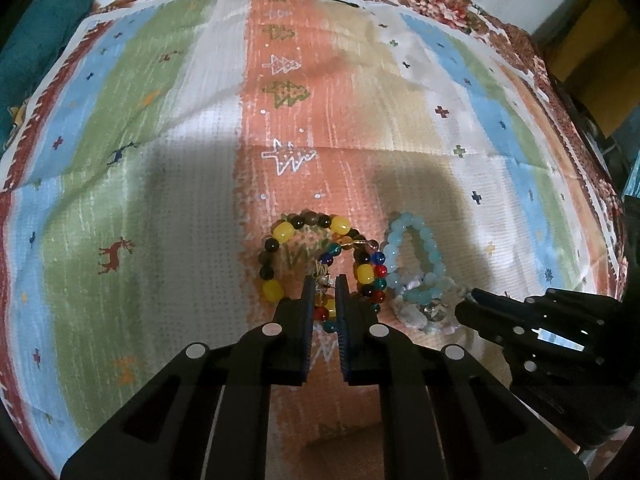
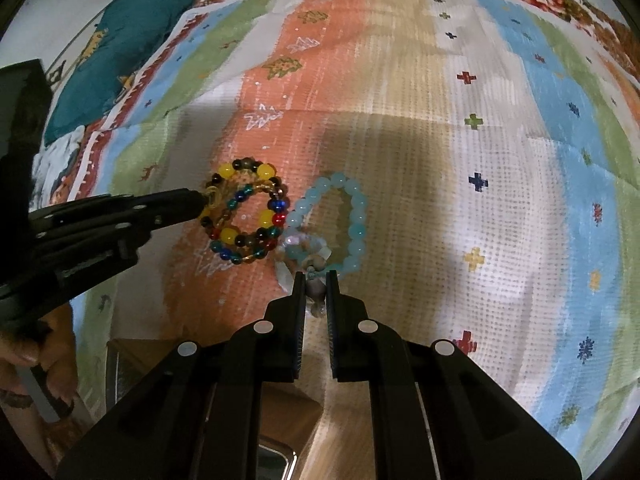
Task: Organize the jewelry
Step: 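Lift both held items and carry them back over the tin, then open the left tool over the tin while the right tool releases the stone bracelet inside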
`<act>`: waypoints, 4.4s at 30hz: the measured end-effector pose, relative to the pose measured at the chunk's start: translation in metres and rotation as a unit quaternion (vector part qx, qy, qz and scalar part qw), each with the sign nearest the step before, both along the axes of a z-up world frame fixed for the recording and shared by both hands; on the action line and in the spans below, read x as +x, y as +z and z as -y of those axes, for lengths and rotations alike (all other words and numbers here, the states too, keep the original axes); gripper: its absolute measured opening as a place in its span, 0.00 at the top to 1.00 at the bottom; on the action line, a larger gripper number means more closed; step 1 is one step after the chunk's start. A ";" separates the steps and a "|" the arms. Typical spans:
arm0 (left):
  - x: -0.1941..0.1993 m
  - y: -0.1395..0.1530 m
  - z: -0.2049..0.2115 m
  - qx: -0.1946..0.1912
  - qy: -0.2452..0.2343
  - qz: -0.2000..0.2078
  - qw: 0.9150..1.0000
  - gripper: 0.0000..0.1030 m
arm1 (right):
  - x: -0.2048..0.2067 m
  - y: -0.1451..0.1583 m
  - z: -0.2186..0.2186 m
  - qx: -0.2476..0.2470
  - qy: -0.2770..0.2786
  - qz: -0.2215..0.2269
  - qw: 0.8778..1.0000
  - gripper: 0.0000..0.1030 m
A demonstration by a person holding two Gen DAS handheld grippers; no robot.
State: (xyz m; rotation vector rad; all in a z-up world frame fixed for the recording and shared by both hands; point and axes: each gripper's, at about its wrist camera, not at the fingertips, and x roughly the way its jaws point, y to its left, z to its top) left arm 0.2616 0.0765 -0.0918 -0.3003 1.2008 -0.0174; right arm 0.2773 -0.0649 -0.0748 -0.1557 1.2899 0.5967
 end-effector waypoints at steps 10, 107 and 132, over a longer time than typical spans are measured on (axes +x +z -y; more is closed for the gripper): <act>0.002 -0.003 0.002 0.004 -0.005 -0.004 1.000 0.91 | 0.001 0.002 -0.001 -0.001 0.004 0.002 1.000 0.89; -0.148 0.060 0.045 0.010 -0.006 0.078 0.997 0.72 | -0.135 0.084 0.031 0.054 0.040 0.110 0.992 0.59; -0.099 0.046 0.020 0.032 0.019 0.053 0.998 0.54 | -0.082 0.071 0.036 0.021 -0.011 0.104 0.994 0.40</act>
